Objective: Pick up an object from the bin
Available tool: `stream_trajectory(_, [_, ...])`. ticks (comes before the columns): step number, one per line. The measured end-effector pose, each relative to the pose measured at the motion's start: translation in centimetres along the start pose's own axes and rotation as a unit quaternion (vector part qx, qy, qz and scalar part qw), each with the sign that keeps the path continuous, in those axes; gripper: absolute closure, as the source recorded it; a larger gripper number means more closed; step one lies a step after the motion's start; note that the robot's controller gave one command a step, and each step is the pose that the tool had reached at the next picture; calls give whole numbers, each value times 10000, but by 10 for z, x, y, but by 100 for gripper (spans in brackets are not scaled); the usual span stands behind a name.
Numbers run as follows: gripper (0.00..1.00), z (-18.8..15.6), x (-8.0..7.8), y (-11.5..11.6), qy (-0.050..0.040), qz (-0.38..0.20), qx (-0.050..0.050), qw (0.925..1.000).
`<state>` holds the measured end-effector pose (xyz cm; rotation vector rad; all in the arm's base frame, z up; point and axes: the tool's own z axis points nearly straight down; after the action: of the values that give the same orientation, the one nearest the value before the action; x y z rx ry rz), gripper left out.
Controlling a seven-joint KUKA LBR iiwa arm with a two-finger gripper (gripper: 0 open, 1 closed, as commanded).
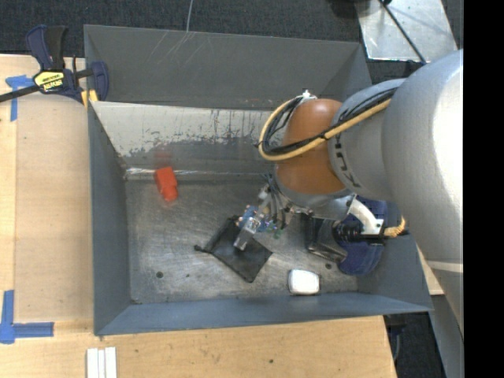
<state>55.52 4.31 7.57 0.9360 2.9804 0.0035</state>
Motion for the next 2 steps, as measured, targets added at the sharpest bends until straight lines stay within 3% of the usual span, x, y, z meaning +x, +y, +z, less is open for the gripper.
stream_trajectory(1, [100, -2, 0, 2, -3, -12, -21, 10000])
stream_trajectory(2, [100, -42, -3, 3, 53, -25, 17, 10000])
